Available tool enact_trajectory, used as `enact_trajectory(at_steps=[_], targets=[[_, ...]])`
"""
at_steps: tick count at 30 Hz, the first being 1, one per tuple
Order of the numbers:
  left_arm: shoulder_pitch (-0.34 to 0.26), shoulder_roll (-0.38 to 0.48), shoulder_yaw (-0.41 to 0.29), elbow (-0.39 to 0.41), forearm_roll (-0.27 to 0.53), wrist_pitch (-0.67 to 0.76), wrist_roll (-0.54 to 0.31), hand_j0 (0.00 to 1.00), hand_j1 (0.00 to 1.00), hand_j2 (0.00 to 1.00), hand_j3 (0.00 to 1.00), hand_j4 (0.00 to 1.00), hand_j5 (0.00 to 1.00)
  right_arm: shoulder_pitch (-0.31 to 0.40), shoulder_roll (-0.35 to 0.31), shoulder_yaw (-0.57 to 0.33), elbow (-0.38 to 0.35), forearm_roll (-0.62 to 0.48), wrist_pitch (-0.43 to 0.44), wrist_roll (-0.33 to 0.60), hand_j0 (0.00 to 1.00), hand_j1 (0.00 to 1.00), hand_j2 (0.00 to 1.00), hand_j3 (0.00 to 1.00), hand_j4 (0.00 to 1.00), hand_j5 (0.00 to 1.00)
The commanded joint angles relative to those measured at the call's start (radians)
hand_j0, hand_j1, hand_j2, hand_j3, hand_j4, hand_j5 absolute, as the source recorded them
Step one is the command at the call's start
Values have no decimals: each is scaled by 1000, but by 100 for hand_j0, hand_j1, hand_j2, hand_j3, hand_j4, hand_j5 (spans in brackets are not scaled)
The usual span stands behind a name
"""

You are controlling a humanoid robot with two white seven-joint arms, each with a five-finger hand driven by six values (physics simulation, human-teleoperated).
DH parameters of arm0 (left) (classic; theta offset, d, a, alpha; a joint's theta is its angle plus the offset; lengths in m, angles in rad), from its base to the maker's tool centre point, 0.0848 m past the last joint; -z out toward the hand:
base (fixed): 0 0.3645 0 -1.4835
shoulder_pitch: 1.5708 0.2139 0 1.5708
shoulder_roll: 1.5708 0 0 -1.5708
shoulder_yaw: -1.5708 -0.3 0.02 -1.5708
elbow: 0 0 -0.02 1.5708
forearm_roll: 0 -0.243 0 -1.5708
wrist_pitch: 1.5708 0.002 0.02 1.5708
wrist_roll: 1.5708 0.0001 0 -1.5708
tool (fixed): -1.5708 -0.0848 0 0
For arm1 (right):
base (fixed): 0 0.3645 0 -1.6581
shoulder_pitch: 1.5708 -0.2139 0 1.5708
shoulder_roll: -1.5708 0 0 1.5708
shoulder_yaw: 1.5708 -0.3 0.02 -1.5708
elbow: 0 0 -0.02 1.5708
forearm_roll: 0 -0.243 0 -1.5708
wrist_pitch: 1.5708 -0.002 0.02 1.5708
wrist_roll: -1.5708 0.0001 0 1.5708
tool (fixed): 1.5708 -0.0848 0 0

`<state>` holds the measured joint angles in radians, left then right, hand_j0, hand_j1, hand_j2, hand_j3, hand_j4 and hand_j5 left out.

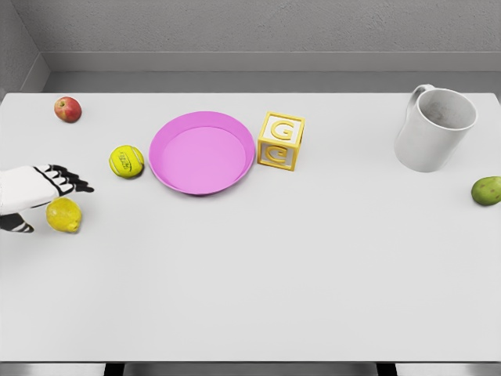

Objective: Put the lemon on the plate with left arm

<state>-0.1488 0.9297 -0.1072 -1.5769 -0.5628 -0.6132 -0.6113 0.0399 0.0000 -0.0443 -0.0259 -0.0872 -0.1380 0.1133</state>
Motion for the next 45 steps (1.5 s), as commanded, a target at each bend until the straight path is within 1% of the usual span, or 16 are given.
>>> enact_trajectory(at_steps=[1,3,5,6,13,18,19,22,30,31,33,40,41,42,45], targets=[[0,-45,3,12,-48,2,0,100,100,100,100,100,100,0,0,0,0,0,0,0,100,100,100,100,100,100],[-15,-57,-3,12,-48,2,0,100,100,100,100,100,100,2,0,0,0,0,0,0,100,100,100,100,100,100],[-17,-58,-5,12,-52,2,0,100,100,100,100,100,100,0,0,0,0,0,0,0,100,100,100,100,100,100],[-17,-58,-5,12,-86,2,0,100,100,100,100,100,100,2,0,0,0,0,0,0,100,100,100,100,100,100],[-18,-54,-6,12,-121,2,0,100,100,100,100,100,100,0,0,0,0,0,0,0,100,100,100,100,100,100],[-17,-61,-12,12,-121,2,0,100,100,100,100,100,100,0,0,0,0,0,0,0,100,100,100,100,100,100],[-17,-78,-12,12,-123,2,0,100,100,100,100,100,100,2,0,0,0,0,0,0,100,100,100,100,100,100],[-15,-104,-16,12,-167,2,0,100,100,100,100,100,100,0,0,0,0,0,0,0,100,100,100,100,100,100],[-17,-97,-20,12,-175,2,0,100,100,100,100,100,100,0,0,0,0,0,0,0,100,100,100,100,100,100],[-18,-91,-19,12,-183,2,0,100,100,100,100,100,100,0,0,0,0,0,0,0,100,100,100,100,100,100],[-20,-91,-19,12,-223,2,0,100,100,100,100,100,100,0,0,0,0,0,0,0,100,100,100,100,100,100],[-21,-89,-20,11,-230,2,0,100,100,100,100,100,100,0,0,0,0,0,0,0,100,100,100,100,100,100],[-20,-89,-23,9,-232,2,0,96,96,96,96,96,96,0,0,0,0,0,0,0,100,100,100,100,100,100],[-20,-91,-26,9,-232,2,0,95,95,95,95,95,95,2,0,0,0,0,0,0,100,100,100,100,100,100],[-20,-101,-28,9,-232,2,0,95,95,95,95,95,95,0,0,0,0,0,0,0,100,100,100,100,100,100]])
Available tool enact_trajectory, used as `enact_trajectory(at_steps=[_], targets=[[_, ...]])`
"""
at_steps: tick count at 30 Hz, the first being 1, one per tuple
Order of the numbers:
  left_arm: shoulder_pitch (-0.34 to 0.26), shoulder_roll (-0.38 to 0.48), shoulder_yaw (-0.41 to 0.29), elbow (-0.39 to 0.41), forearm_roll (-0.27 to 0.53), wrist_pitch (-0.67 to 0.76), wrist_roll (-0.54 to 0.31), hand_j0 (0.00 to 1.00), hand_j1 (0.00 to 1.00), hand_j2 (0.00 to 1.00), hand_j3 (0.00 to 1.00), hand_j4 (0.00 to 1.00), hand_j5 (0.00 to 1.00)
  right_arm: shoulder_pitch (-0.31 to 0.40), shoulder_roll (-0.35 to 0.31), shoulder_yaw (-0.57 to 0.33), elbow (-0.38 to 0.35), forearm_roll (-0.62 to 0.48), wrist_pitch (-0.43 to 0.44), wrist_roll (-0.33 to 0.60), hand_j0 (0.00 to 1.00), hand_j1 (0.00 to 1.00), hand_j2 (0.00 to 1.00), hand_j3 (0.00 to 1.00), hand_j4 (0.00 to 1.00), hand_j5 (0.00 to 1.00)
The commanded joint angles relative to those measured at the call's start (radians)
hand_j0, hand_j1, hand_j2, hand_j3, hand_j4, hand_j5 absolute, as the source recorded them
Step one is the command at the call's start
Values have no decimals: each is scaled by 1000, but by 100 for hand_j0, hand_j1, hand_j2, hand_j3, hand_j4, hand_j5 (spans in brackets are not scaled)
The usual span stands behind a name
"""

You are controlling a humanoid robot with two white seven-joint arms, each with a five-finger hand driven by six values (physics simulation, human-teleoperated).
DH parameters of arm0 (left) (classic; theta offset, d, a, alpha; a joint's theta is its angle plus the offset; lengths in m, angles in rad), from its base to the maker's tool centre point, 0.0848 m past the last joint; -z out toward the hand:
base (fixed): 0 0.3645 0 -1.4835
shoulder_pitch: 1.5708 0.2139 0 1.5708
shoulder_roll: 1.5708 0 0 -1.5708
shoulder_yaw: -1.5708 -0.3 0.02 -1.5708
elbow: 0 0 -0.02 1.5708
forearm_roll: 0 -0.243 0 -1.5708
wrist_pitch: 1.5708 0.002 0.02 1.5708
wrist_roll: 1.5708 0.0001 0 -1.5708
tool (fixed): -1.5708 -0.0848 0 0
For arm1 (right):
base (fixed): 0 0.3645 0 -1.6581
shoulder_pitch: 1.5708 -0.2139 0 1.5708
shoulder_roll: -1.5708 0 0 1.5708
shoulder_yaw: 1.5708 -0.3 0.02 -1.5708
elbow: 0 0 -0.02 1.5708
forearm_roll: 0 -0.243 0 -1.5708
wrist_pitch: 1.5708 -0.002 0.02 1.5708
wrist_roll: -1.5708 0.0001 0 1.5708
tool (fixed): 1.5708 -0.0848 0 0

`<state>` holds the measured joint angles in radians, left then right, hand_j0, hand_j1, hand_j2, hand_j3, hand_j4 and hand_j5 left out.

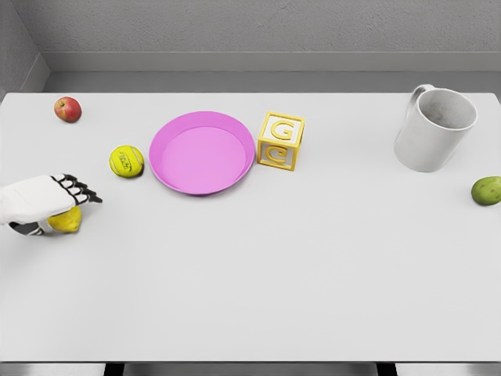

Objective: Put the lemon on the plate with left arm

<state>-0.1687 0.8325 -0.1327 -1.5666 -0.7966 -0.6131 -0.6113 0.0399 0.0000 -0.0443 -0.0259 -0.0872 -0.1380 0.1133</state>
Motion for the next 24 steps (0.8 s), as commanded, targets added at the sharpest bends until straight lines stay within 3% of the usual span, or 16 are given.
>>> enact_trajectory(at_steps=[1,4,7,24], targets=[[0,-4,-2,-1,2,2,0,95,95,95,95,95,95,0,0,0,0,0,0,0,100,100,100,100,100,100],[-2,8,-1,-1,2,2,0,92,92,92,92,92,92,0,0,0,0,0,0,0,100,100,100,100,100,100],[2,10,-1,-1,2,2,0,74,74,74,74,74,74,2,0,0,0,0,0,0,100,100,100,100,100,100],[2,-13,-1,4,-3,2,0,71,71,71,71,71,71,2,0,0,0,0,0,0,100,100,100,100,100,100]])
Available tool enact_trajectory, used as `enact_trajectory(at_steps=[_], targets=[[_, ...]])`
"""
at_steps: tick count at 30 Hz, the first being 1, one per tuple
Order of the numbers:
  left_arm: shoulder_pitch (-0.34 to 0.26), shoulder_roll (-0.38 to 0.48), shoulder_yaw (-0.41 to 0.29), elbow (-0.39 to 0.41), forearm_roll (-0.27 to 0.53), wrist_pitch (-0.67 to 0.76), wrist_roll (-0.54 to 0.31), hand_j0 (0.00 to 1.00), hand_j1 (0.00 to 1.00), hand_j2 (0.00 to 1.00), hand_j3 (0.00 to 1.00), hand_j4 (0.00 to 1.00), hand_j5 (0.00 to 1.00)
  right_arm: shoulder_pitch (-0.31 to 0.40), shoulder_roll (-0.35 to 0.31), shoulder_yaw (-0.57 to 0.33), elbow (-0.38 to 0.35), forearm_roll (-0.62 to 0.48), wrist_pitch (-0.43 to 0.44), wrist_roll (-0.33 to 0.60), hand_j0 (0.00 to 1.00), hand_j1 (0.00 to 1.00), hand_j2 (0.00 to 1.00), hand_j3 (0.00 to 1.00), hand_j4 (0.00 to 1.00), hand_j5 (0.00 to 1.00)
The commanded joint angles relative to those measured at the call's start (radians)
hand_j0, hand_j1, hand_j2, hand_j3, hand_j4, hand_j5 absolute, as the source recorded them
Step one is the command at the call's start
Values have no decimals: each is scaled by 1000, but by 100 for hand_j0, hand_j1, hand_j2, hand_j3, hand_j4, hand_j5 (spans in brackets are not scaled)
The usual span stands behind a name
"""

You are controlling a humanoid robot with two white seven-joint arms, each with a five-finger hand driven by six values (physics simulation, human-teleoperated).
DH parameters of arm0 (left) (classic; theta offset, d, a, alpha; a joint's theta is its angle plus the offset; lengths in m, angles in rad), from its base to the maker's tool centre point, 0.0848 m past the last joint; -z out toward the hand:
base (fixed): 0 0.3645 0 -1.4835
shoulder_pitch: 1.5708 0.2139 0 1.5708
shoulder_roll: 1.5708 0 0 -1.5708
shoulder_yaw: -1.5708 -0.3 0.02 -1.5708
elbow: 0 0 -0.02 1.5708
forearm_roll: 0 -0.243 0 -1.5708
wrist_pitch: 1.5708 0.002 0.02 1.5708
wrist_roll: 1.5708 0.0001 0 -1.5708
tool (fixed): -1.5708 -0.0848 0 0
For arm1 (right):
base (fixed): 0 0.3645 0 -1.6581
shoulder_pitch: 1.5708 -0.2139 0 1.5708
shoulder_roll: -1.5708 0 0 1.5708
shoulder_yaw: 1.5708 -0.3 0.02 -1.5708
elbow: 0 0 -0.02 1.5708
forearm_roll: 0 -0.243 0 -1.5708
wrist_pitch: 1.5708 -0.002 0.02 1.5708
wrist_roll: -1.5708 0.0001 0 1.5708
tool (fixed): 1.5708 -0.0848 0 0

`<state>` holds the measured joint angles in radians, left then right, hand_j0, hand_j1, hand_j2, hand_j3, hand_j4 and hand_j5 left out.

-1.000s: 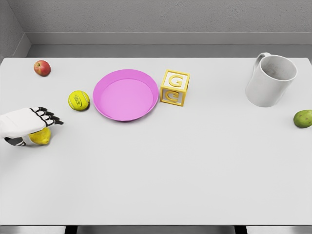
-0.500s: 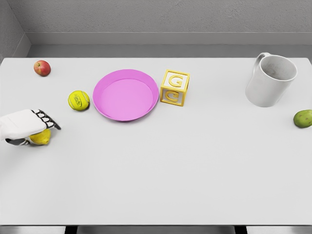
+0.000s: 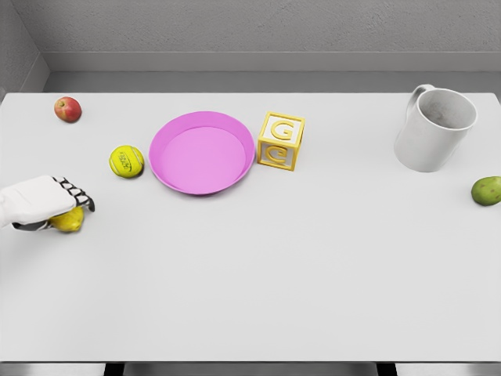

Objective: Put the lemon on the plate with left arm

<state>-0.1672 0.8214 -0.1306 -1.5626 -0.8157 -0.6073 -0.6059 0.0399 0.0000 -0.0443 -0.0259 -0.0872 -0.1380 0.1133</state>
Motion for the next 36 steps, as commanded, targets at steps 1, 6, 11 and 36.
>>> enact_trajectory(at_steps=[1,6,11,36], targets=[[0,-2,-1,-1,15,-4,-5,67,67,67,67,67,67,0,0,0,0,0,0,0,100,100,100,100,100,100],[0,-2,0,-1,16,-4,-5,64,64,64,64,64,64,0,0,0,0,0,0,0,100,100,100,100,100,100],[0,-4,3,2,20,-4,-5,64,64,64,64,64,64,0,0,0,0,0,0,0,100,100,100,100,100,100],[-20,-19,39,18,162,-4,-5,55,55,55,55,55,55,0,0,0,0,0,0,0,100,100,100,100,100,100]])
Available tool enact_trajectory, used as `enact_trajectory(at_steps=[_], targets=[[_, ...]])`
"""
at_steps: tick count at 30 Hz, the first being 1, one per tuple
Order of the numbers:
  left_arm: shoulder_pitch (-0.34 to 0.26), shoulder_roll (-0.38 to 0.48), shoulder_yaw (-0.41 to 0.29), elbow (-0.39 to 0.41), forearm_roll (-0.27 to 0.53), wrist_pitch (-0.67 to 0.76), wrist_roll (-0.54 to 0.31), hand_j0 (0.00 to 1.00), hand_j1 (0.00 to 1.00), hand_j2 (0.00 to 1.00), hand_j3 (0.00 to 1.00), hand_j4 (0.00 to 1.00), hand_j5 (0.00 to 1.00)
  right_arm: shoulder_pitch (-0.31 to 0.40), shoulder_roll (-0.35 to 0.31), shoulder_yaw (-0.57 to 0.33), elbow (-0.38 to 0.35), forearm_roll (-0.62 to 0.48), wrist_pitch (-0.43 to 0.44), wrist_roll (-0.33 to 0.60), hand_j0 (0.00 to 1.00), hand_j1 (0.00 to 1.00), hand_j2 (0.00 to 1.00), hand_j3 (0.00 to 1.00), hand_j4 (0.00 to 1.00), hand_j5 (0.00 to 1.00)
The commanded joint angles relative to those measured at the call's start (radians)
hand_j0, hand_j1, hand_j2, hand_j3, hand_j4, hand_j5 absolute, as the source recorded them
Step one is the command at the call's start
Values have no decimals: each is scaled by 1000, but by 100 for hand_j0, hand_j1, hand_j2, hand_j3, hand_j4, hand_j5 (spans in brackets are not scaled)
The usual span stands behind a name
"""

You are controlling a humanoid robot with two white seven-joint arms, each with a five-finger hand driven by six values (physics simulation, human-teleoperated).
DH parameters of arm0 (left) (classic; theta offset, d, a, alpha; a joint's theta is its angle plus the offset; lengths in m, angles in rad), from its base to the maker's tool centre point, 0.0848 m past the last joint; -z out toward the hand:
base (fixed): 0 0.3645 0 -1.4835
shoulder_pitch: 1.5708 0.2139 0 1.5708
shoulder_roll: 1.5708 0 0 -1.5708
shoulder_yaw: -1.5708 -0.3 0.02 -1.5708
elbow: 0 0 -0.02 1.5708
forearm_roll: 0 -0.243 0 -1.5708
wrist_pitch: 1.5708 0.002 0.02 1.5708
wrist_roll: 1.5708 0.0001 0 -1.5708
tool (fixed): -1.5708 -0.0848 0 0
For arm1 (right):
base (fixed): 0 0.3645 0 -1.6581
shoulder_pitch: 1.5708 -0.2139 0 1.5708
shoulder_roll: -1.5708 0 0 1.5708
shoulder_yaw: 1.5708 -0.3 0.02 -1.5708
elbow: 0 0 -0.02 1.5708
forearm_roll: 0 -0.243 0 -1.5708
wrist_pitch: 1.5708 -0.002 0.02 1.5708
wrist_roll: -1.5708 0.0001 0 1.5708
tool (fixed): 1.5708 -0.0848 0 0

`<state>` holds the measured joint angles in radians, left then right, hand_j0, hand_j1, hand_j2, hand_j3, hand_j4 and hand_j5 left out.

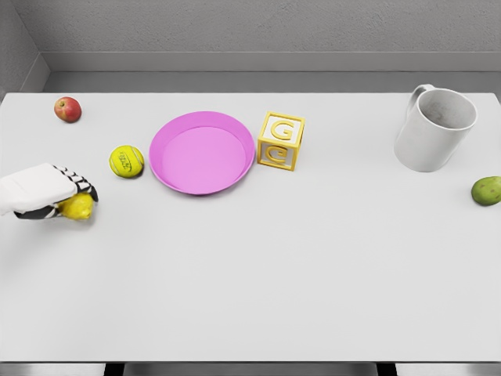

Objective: Put the lemon on the plate with left arm

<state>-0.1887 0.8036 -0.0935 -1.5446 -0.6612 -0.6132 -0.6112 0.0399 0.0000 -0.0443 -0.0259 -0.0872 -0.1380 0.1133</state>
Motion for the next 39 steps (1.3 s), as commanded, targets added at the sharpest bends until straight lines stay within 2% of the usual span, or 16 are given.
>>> enact_trajectory(at_steps=[1,8,12,14,19,22,39], targets=[[0,-15,1,0,8,2,0,55,55,55,55,55,55,0,0,0,0,0,0,0,100,100,100,100,100,100],[-72,-90,-2,14,6,2,0,55,55,55,55,55,55,0,0,0,0,0,0,0,100,100,100,100,100,100],[-84,-118,-6,41,6,2,0,55,55,55,55,55,55,0,0,0,0,0,0,0,100,100,100,100,100,100],[-86,-122,-12,44,8,2,0,52,52,52,52,52,52,0,0,0,0,0,0,0,100,100,100,100,100,100],[-83,-133,-15,47,12,2,0,52,52,52,52,52,52,0,0,0,0,0,0,0,100,100,100,100,100,100],[-83,-145,-18,64,60,2,0,52,52,52,52,52,52,2,0,0,0,0,0,0,100,100,100,100,100,100],[-74,-145,-18,66,117,2,0,52,52,52,52,52,52,0,0,0,0,0,0,0,100,100,100,100,100,100]])
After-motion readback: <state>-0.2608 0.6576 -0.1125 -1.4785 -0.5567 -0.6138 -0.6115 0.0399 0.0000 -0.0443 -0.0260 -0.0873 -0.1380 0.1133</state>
